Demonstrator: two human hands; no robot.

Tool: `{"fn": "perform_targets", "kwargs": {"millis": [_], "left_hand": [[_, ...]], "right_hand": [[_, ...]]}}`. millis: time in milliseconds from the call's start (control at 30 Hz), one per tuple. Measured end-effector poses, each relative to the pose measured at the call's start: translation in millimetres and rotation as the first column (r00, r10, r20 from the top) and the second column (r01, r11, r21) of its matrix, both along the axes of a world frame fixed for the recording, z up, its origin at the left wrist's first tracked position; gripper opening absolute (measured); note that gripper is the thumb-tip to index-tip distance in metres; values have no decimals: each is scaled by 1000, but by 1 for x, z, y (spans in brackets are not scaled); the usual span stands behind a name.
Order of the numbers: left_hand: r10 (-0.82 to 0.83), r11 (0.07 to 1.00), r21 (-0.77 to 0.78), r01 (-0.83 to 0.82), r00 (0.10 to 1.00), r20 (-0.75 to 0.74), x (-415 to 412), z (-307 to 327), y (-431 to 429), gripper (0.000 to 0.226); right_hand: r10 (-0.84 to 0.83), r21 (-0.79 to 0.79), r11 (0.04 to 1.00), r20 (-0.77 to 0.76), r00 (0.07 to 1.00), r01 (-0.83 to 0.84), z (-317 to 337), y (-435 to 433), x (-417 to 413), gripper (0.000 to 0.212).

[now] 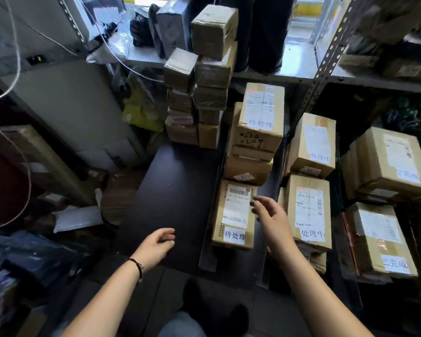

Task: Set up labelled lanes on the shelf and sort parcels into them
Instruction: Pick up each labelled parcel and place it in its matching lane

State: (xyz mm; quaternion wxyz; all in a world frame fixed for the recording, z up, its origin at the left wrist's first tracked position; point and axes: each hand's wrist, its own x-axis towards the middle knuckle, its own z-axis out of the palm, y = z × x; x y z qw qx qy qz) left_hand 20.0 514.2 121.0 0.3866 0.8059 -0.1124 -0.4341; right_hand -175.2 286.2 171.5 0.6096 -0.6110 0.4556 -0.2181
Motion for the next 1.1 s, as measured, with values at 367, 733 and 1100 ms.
{"fn": "perform_targets", "kwargs": {"millis": [367, 733, 1100], "left_hand": [[-26, 981, -193, 28, 1000, 15, 93, 23, -29, 26], [-222, 909, -339, 243, 970, 101, 231, 74, -114, 22], [-125, 853, -450, 266, 940, 318, 282, 208, -269, 19]], "right_hand": [[65, 13, 998, 35, 997, -65, 38, 20, 99, 19], [-100, -135, 985, 68, 993, 108, 89, -4, 218, 18], [-161, -304, 932, 137, 977, 196, 172, -115, 276, 22]]}}
